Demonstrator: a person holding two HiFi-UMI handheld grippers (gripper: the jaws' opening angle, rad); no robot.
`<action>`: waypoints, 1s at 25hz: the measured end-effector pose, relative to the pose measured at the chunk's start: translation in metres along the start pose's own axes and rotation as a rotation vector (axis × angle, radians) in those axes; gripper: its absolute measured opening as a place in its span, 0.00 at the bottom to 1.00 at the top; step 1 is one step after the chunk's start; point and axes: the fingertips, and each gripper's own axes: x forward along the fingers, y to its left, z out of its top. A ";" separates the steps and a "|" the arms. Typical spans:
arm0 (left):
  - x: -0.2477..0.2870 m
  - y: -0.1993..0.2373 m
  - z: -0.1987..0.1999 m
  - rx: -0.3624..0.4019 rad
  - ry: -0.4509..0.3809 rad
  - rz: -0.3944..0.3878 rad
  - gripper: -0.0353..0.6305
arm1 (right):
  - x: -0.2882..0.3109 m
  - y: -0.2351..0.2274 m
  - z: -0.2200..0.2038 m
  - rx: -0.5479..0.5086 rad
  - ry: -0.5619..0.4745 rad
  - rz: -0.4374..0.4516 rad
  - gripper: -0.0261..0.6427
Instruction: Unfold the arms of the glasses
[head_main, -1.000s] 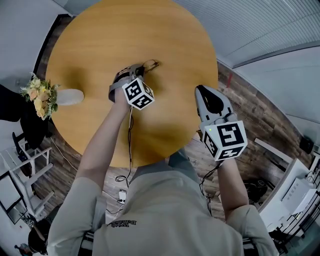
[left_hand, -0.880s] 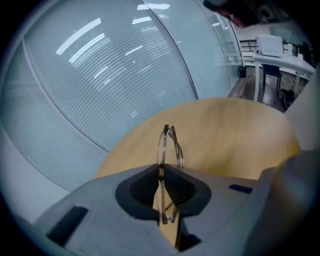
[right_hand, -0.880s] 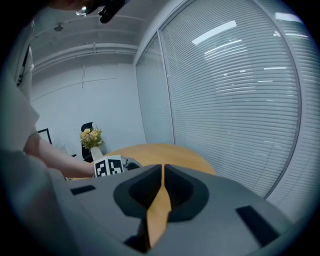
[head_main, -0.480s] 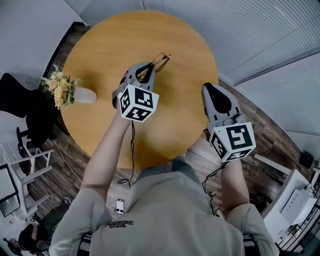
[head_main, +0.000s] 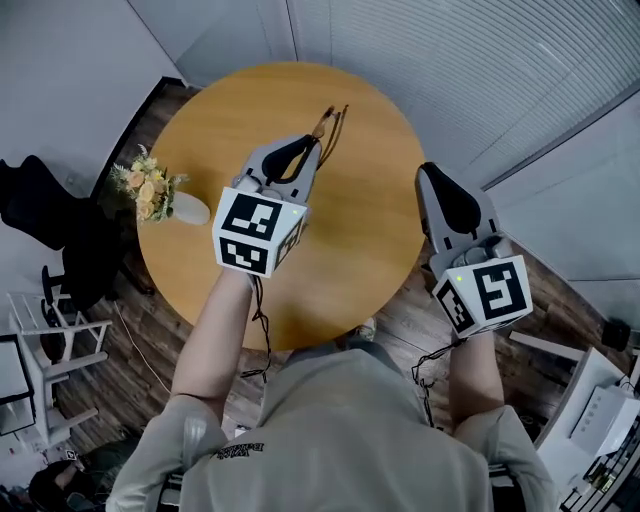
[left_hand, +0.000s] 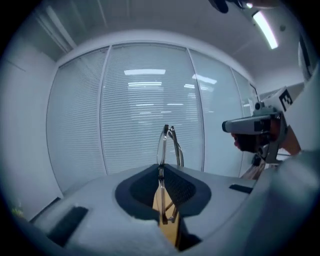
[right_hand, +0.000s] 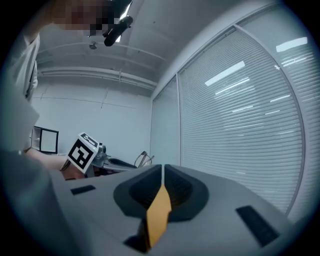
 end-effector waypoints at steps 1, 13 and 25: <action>-0.007 -0.004 0.011 -0.027 -0.028 -0.013 0.12 | -0.004 0.001 0.010 -0.008 -0.018 -0.003 0.09; -0.084 -0.023 0.088 -0.246 -0.259 -0.078 0.12 | -0.061 0.018 0.086 -0.018 -0.164 -0.019 0.09; -0.130 -0.043 0.075 -0.232 -0.244 -0.031 0.12 | -0.096 0.048 0.074 -0.038 -0.103 0.008 0.09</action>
